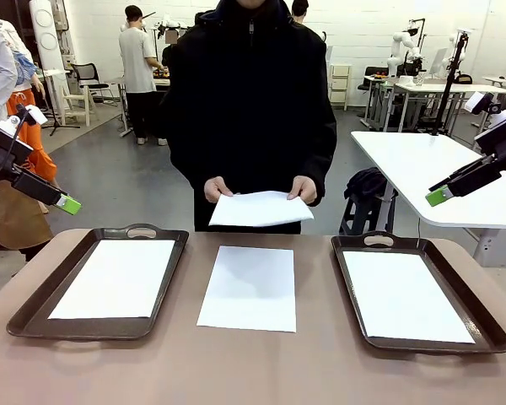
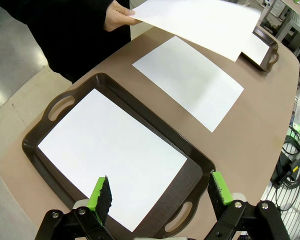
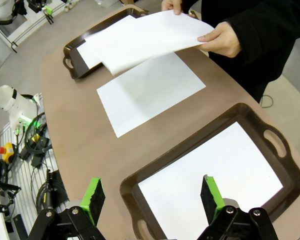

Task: Sort the A4 documents.
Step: Receive the A4 Paper.

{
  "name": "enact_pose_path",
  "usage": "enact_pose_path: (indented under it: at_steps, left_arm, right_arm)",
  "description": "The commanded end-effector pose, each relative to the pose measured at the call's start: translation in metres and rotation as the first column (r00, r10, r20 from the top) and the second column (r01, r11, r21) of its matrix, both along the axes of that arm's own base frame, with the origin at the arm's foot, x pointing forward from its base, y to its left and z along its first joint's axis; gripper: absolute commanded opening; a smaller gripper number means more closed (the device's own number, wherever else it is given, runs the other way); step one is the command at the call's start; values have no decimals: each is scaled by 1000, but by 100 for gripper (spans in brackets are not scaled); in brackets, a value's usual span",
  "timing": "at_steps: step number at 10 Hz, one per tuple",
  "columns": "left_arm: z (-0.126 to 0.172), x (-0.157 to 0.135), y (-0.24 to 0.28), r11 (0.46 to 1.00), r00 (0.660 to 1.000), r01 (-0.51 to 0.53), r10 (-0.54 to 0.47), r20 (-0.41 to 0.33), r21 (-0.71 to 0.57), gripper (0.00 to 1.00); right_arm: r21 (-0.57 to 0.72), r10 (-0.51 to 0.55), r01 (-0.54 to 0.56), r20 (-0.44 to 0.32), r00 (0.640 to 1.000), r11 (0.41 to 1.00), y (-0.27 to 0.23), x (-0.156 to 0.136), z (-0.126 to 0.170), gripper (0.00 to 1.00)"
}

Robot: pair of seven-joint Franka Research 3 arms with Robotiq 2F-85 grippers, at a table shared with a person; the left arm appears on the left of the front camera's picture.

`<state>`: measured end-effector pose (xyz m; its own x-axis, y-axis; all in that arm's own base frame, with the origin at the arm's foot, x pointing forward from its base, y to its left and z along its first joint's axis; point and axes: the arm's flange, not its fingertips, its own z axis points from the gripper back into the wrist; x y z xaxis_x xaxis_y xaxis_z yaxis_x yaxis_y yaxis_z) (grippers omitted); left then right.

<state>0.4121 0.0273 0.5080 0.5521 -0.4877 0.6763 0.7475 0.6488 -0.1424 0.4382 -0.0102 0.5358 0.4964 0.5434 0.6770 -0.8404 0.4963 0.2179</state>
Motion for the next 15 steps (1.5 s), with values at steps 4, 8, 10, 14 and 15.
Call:
enact_pose_path:
  at_steps: [4, 8, 10, 14, 15]
  left_arm:
    - [-1, -1, 0, 1000, 1000, 8, -8, 3, 13, 100]
    - [-1, -1, 0, 1000, 1000, 8, -8, 3, 13, 100]
    - [-1, -1, 0, 1000, 1000, 8, -8, 3, 13, 100]
    - [-1, -1, 0, 1000, 1000, 8, -8, 3, 13, 100]
    - [-1, -1, 0, 1000, 1000, 8, -8, 3, 13, 100]
  right_arm:
    - [-5, -2, 2, 4, 1000, 1000, 1, 1, 0, 100]
    - [-5, -2, 2, 4, 1000, 1000, 1, 1, 0, 100]
    - [-5, -2, 2, 4, 1000, 1000, 1, 1, 0, 100]
    - [-5, -2, 2, 4, 1000, 1000, 1, 1, 0, 100]
    - [-5, -2, 2, 4, 1000, 1000, 1, 1, 0, 100]
